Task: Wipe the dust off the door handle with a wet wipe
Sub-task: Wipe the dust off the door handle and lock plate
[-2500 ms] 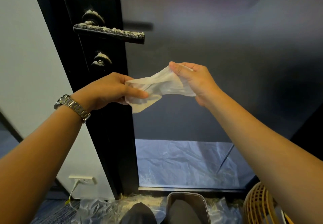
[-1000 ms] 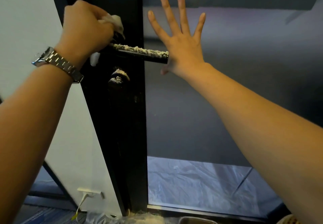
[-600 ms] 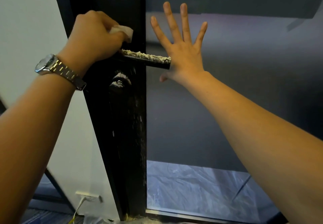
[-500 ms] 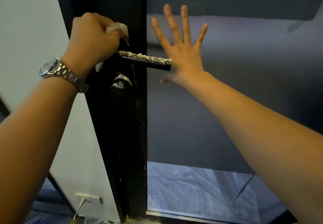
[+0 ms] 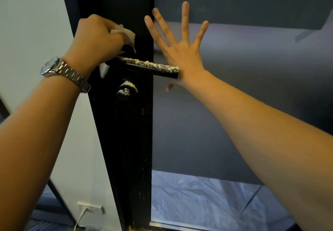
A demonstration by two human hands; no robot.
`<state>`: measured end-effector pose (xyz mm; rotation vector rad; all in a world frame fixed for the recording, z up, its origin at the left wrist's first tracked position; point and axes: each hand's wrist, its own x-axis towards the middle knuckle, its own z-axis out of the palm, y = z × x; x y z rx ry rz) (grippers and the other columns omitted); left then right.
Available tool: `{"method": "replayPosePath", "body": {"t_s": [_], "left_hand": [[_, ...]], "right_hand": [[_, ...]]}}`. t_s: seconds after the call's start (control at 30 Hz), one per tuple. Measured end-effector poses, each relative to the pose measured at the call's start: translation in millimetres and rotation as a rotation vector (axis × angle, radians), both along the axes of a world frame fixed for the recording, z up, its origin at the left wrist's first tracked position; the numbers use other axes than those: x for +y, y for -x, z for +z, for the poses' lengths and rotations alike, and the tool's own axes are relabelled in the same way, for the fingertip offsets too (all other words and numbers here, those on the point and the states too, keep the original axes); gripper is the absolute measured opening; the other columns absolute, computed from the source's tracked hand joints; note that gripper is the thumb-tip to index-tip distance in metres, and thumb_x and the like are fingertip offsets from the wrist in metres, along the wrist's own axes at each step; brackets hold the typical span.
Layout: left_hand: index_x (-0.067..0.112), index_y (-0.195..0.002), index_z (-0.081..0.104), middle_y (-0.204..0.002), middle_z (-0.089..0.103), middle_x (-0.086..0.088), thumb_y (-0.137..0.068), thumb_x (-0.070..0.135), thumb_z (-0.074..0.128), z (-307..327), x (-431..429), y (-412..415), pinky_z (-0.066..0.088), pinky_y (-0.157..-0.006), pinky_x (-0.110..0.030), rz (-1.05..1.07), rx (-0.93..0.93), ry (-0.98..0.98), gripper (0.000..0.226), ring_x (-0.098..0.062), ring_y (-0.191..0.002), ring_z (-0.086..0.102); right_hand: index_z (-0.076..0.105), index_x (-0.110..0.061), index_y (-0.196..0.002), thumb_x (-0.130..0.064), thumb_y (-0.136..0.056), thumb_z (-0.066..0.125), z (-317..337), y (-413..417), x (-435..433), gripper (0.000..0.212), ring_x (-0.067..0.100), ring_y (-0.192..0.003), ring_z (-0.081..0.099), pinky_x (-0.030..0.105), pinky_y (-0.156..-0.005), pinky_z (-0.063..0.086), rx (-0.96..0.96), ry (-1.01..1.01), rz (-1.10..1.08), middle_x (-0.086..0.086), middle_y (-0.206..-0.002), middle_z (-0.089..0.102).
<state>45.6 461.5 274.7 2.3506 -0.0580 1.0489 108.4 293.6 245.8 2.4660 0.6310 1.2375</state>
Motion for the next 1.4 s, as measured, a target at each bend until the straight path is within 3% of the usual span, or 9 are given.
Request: {"method": "replayPosePath", "body": {"t_s": [0.27,0.4,0.53,0.67,0.83,1.0,1.2,1.33,1.4], "left_hand": [[0.008,-0.110,0.062,-0.104,0.059,-0.006,-0.087,0.023,0.051,3.0,-9.7,-2.5,0.034,-0.056,-0.009,0.010,0.057,-0.071,0.030,-0.014,-0.086,0.051],[0.007,-0.110,0.063,-0.096,0.055,-0.001,-0.089,0.021,0.048,-0.5,-6.9,-2.1,0.031,-0.056,-0.007,0.040,-0.005,-0.063,0.029,-0.012,-0.082,0.050],[0.007,-0.112,0.062,-0.110,0.060,-0.008,-0.088,0.020,0.049,4.0,-2.4,-3.9,0.033,-0.057,-0.010,0.003,0.068,-0.124,0.029,-0.012,-0.087,0.049],[0.002,-0.102,0.065,-0.099,0.062,-0.011,-0.089,0.018,0.047,-3.5,-5.1,-4.9,0.037,-0.054,-0.002,0.004,-0.056,-0.069,0.027,-0.007,-0.065,0.047],[0.001,-0.105,0.064,-0.113,0.061,-0.012,-0.086,0.016,0.052,-1.8,-6.9,-4.7,0.031,-0.063,-0.005,-0.019,-0.071,-0.121,0.027,-0.012,-0.089,0.047],[0.000,-0.101,0.066,-0.102,0.062,-0.014,-0.087,0.008,0.047,-6.5,-6.4,-3.1,0.033,-0.062,0.001,0.007,-0.142,-0.088,0.024,0.001,-0.079,0.049],[0.004,-0.101,0.067,-0.107,0.061,-0.007,-0.084,0.016,0.056,-1.9,-4.7,-5.7,0.036,-0.071,-0.019,-0.027,-0.069,-0.213,0.023,-0.013,-0.089,0.048],[0.000,-0.102,0.065,-0.096,0.057,-0.003,-0.086,0.011,0.053,2.3,-2.4,-5.1,0.035,-0.059,-0.007,0.025,-0.123,-0.164,0.023,-0.015,-0.082,0.050],[0.002,-0.103,0.066,-0.099,0.061,-0.008,-0.085,0.009,0.053,0.8,-5.0,-3.7,0.038,-0.064,-0.012,0.001,-0.109,-0.222,0.023,-0.017,-0.083,0.051]], "right_hand": [[-0.013,-0.025,-0.149,-0.064,-0.031,0.084,-0.6,1.8,0.4,0.158,0.052,-0.138,-0.008,0.081,-0.093,0.003,0.018,-0.011,-0.019,-0.001,-0.159,-0.010],[-0.016,-0.024,-0.148,-0.064,-0.031,0.085,-3.1,0.8,2.4,0.160,0.052,-0.138,-0.009,0.081,-0.093,0.003,0.013,-0.015,-0.034,-0.001,-0.159,-0.012],[-0.017,-0.024,-0.148,-0.062,-0.030,0.086,-4.2,1.1,3.4,0.161,0.052,-0.138,-0.010,0.081,-0.092,0.003,0.022,-0.027,-0.036,0.000,-0.159,-0.013],[-0.014,-0.024,-0.149,-0.062,-0.029,0.086,-5.3,0.2,4.6,0.161,0.052,-0.138,-0.010,0.081,-0.092,0.003,0.022,-0.035,-0.043,0.001,-0.159,-0.011],[-0.011,-0.024,-0.150,-0.070,-0.031,0.081,-5.9,-3.7,-2.3,0.157,0.050,-0.139,-0.012,0.079,-0.094,-0.004,0.029,-0.021,0.012,0.000,-0.159,-0.009],[-0.007,-0.023,-0.151,-0.078,-0.034,0.075,-8.5,-7.1,-9.3,0.153,0.047,-0.141,-0.010,0.077,-0.097,-0.005,0.000,0.012,0.012,-0.002,-0.159,-0.007],[0.000,-0.024,-0.152,-0.092,-0.042,0.055,-11.6,-17.0,-21.1,0.140,0.046,-0.142,-0.005,0.075,-0.099,-0.006,-0.032,0.076,0.060,-0.001,-0.160,-0.002],[0.004,-0.023,-0.152,-0.094,-0.041,0.052,-14.1,-19.4,-18.7,0.141,0.046,-0.142,0.000,0.074,-0.100,-0.004,-0.052,0.052,0.065,0.000,-0.160,0.003],[0.005,-0.023,-0.152,-0.095,-0.041,0.052,-14.6,-19.5,-18.4,0.140,0.046,-0.142,0.001,0.074,-0.100,-0.004,-0.056,0.045,0.069,0.000,-0.160,0.004]]}}
